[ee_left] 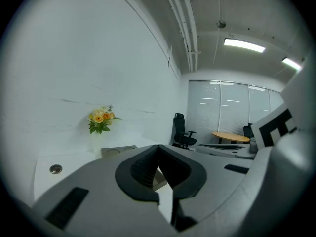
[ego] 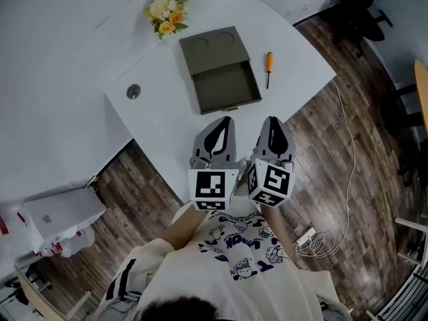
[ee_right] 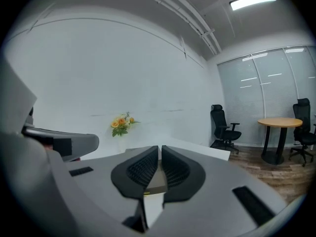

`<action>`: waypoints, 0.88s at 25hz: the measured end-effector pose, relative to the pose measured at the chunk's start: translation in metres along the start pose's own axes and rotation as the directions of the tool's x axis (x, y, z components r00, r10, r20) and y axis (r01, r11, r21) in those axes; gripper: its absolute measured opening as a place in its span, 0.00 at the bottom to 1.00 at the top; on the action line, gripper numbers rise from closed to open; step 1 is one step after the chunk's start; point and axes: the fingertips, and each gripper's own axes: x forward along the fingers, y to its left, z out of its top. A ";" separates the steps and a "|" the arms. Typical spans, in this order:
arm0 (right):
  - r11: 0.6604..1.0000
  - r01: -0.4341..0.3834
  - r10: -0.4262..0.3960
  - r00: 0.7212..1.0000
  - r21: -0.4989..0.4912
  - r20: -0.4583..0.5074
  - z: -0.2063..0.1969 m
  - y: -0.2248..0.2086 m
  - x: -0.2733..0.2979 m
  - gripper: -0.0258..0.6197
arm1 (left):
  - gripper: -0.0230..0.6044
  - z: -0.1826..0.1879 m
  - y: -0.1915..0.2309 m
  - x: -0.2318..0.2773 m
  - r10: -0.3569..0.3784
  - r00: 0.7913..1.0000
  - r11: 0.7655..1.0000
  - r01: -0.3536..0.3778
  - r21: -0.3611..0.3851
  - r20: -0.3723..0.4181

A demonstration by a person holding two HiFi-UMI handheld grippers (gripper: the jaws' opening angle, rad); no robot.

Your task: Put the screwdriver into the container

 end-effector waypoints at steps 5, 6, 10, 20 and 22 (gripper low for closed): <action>0.999 -0.045 0.045 0.999 -0.001 -0.013 0.009 -0.015 0.033 0.10 | 0.06 0.007 -0.002 0.028 0.047 0.999 0.999 -0.047 -0.012 -0.006; 0.999 -0.053 0.052 0.998 -0.003 -0.017 0.011 -0.017 0.039 0.10 | 0.06 0.008 -0.002 0.033 0.056 0.998 0.998 -0.056 -0.014 -0.008; 0.997 -0.076 0.075 0.997 -0.004 -0.033 0.016 -0.029 0.061 0.10 | 0.06 0.012 -0.003 0.053 0.092 0.996 0.995 -0.092 -0.021 -0.018; 0.993 -0.120 0.121 0.990 0.010 -0.079 0.023 -0.059 0.114 0.10 | 0.06 0.018 -0.006 0.105 0.159 0.987 0.986 -0.160 -0.037 -0.039; 0.991 -0.131 0.131 0.987 0.007 -0.089 0.023 -0.064 0.124 0.10 | 0.06 0.018 -0.007 0.116 0.170 0.985 0.984 -0.171 -0.042 -0.043</action>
